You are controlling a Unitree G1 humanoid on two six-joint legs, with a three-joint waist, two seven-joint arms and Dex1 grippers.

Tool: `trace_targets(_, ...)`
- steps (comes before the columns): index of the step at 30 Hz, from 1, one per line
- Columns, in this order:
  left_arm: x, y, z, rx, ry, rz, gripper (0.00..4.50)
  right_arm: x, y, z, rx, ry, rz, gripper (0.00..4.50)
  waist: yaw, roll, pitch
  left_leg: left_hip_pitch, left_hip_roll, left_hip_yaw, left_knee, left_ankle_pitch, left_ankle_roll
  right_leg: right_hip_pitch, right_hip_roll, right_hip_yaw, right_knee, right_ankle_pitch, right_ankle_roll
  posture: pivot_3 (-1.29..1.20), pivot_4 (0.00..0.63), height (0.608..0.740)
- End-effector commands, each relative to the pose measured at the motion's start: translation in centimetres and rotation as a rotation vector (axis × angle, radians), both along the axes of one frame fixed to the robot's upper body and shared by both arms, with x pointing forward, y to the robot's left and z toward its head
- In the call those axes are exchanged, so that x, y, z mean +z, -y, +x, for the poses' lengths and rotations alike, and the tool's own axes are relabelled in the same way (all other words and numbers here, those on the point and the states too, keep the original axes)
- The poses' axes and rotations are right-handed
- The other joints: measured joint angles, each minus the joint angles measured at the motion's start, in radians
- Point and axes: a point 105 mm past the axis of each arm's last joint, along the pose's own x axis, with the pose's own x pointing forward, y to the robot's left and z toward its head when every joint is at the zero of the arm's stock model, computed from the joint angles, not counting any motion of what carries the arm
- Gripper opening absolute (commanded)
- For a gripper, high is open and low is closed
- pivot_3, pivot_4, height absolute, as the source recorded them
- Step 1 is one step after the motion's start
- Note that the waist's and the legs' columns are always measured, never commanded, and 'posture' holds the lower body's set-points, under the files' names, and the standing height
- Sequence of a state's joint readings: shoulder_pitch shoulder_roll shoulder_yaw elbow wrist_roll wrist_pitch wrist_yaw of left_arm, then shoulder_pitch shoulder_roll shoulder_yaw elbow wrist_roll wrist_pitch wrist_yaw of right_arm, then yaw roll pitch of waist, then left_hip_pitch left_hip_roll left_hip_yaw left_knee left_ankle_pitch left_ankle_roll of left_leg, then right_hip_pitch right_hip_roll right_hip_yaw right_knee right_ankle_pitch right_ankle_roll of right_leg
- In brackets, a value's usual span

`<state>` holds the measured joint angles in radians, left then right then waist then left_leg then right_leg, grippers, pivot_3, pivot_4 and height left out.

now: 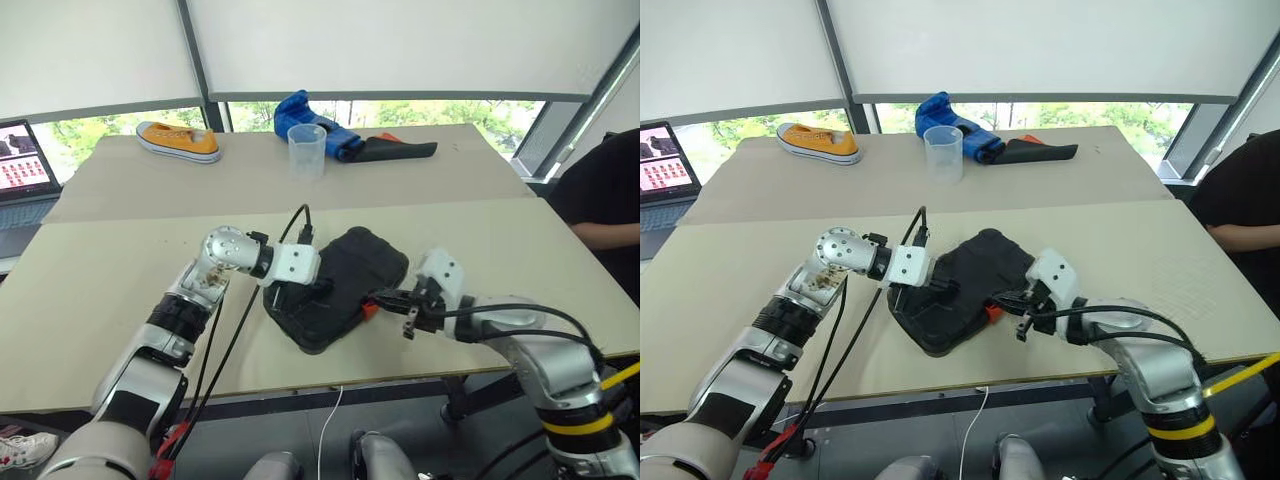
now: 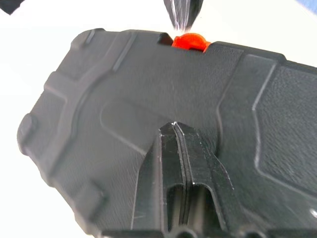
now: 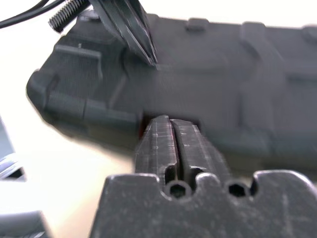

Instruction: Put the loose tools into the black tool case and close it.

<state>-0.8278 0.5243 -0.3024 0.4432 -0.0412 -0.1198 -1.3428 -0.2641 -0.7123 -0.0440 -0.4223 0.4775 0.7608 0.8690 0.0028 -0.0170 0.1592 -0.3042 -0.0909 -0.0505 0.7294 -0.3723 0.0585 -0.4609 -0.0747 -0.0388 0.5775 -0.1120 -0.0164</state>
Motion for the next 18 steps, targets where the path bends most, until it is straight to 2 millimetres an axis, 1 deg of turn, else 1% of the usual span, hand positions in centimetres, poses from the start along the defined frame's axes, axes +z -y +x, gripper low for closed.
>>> trace_targets(1,0.3,-4.5,-0.9,0.141,-0.212,-0.041,1.45,2.4,1.6,-2.0,0.086,0.030,-0.011,1.80,-0.016,0.000,0.000,0.000,0.000,0.000,-0.001,0.000,0.000,0.000,0.000,0.000,0.000,-0.001,0.000,0.00,0.150,0.724)
trace_targets(2,0.9,-6.0,-1.4,0.172,-0.236,-0.053,1.79,2.7,2.5,-2.4,0.096,0.023,-0.027,2.13,-0.020,0.000,0.000,0.000,0.001,0.000,-0.002,0.000,0.000,-0.001,0.000,0.000,0.000,-0.004,0.003,0.00,0.150,0.724)
trace_targets(5,2.5,-10.1,-3.4,0.265,-0.327,-0.076,2.86,3.8,5.1,-3.2,0.122,-0.019,-0.061,3.20,-0.026,0.000,0.001,-0.001,0.002,0.001,-0.004,0.000,-0.001,-0.004,0.001,0.000,0.001,-0.004,0.002,0.00,0.150,0.724)
trace_targets(7,2.9,-12.8,-4.9,0.338,-0.388,-0.058,3.50,4.5,6.2,-3.9,0.164,-0.058,-0.072,3.80,-0.025,0.001,0.003,-0.002,0.002,0.001,-0.004,0.000,-0.001,-0.006,0.001,-0.001,0.001,-0.003,-0.001,0.00,0.150,0.724)
trace_targets(8,3.0,-14.3,-5.8,0.377,-0.406,-0.039,3.96,4.9,6.6,-4.2,0.181,-0.072,-0.075,4.21,-0.021,0.001,0.003,-0.004,0.001,0.001,-0.004,0.000,-0.001,-0.007,0.001,-0.001,0.001,-0.003,-0.001,0.00,0.150,0.724)
trace_targets(9,3.2,-15.4,-6.5,0.410,-0.415,-0.024,4.24,5.3,6.9,-4.3,0.193,-0.074,-0.083,4.48,-0.018,0.001,0.003,-0.004,0.001,0.001,-0.004,0.000,0.000,-0.008,0.001,-0.001,0.001,-0.003,-0.001,0.00,0.150,0.724)
trace_targets(10,3.5,-16.6,-7.2,0.451,-0.427,-0.018,4.45,5.7,7.2,-4.1,0.192,-0.062,-0.093,4.50,-0.017,0.001,0.003,-0.005,0.001,0.001,-0.004,-0.001,0.000,-0.008,0.001,-0.002,0.001,-0.003,-0.002,0.00,0.150,0.724)
trace_targets(11,4.0,-17.5,-7.9,0.488,-0.448,-0.024,4.45,6.0,7.6,-3.8,0.185,-0.052,-0.099,4.50,-0.016,0.001,0.003,-0.006,0.001,0.001,-0.004,-0.001,0.000,-0.009,0.000,-0.002,0.000,-0.003,-0.001,0.00,0.150,0.724)
trace_targets(13,4.5,-18.5,-9.0,0.516,-0.452,-0.032,4.45,6.5,8.1,-3.3,0.177,-0.019,-0.105,4.50,-0.012,0.001,0.005,-0.008,0.001,0.001,-0.004,-0.001,0.000,-0.011,0.000,-0.002,0.000,-0.003,-0.001,0.00,0.150,0.724)
trace_targets(14,4.7,-18.8,-9.3,0.536,-0.438,-0.047,4.45,6.6,8.2,-3.1,0.180,0.007,-0.114,4.50,-0.008,0.001,0.005,-0.009,0.000,0.001,-0.004,-0.001,0.000,-0.011,-0.001,-0.003,0.000,-0.003,-0.001,0.00,0.150,0.724)
trace_targets(18,5.1,-18.8,-9.4,0.597,-0.384,-0.130,4.45,6.4,8.1,-2.9,0.208,-0.021,-0.092,4.50,0.004,0.002,0.007,-0.011,0.000,0.000,-0.004,-0.001,-0.001,-0.013,-0.001,-0.003,0.000,-0.004,-0.001,0.00,0.150,0.724)
